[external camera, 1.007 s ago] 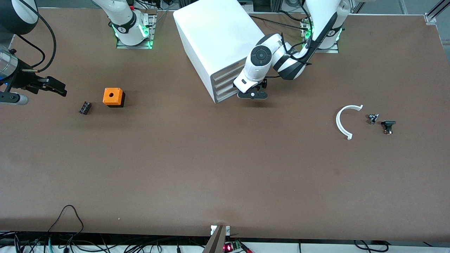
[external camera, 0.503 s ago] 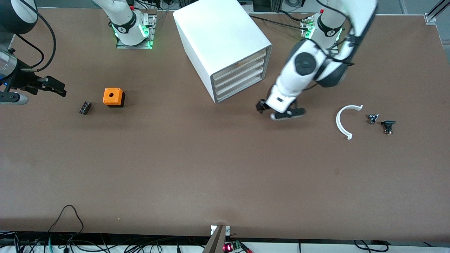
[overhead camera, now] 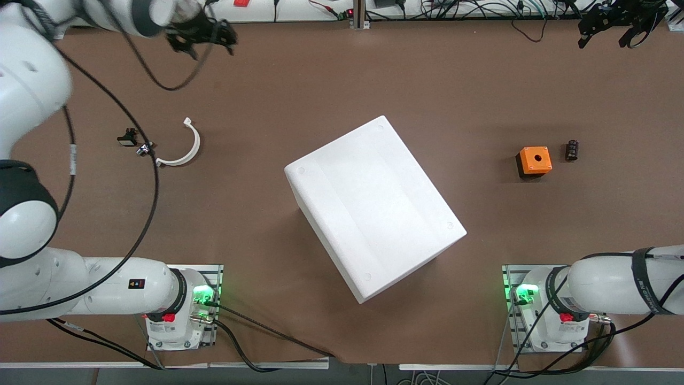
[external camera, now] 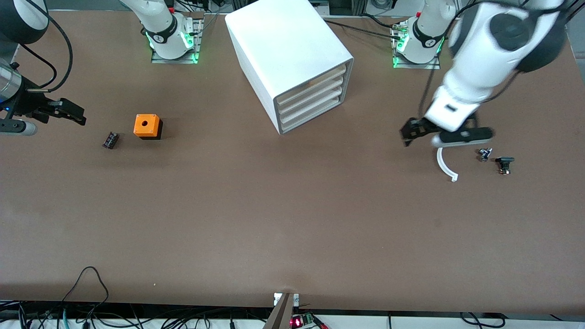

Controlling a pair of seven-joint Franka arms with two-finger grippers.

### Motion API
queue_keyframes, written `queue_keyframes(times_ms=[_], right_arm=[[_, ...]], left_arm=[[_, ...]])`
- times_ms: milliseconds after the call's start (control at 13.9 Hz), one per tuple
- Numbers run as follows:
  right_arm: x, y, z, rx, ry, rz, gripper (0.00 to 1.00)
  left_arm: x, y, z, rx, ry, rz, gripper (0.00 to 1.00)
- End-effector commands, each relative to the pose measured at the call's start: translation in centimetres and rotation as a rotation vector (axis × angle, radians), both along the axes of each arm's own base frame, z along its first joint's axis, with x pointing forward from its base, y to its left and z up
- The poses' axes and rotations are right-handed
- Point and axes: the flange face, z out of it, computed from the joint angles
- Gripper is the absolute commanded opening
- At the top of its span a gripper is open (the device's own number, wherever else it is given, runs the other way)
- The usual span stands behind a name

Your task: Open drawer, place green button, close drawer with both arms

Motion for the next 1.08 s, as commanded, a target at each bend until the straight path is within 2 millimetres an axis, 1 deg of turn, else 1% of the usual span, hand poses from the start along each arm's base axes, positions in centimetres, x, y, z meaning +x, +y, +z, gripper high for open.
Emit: queue_keyframes(times_ms=[0, 72, 144, 288, 359, 431, 1007], right_arm=[[-0.1, -0.1, 0.5, 0.021, 0.002, 0.010, 1.00], [-0.1, -0.1, 0.5, 0.021, 0.000, 0.010, 1.00], [-0.1, -0.1, 0.5, 0.021, 0.000, 0.010, 1.00], [-0.1, -0.1, 0.5, 0.021, 0.002, 0.010, 1.00], [-0.1, -0.1, 0.5, 0.021, 0.000, 0.010, 1.00], [-0.1, -0.1, 0.5, 0.021, 0.000, 0.010, 1.00], [-0.1, -0.1, 0.4, 0.021, 0.002, 0.008, 1.00]], left_arm=[[-0.3, 6.2, 5.6, 0.049, 0.036, -0.104, 1.00], [-0.4, 7.7, 7.3, 0.052, 0.041, -0.125, 1.00], [-0.5, 8.9, 8.3, 0.054, 0.046, -0.136, 1.00], [-0.5, 10.6, 8.9, 0.059, 0.059, -0.178, 1.00], [-0.4, 11.2, 9.6, 0.058, 0.072, -0.195, 1.00], [-0.4, 11.8, 9.6, 0.048, 0.087, -0.186, 1.00], [-0.2, 11.4, 9.7, 0.047, 0.085, -0.195, 1.00]])
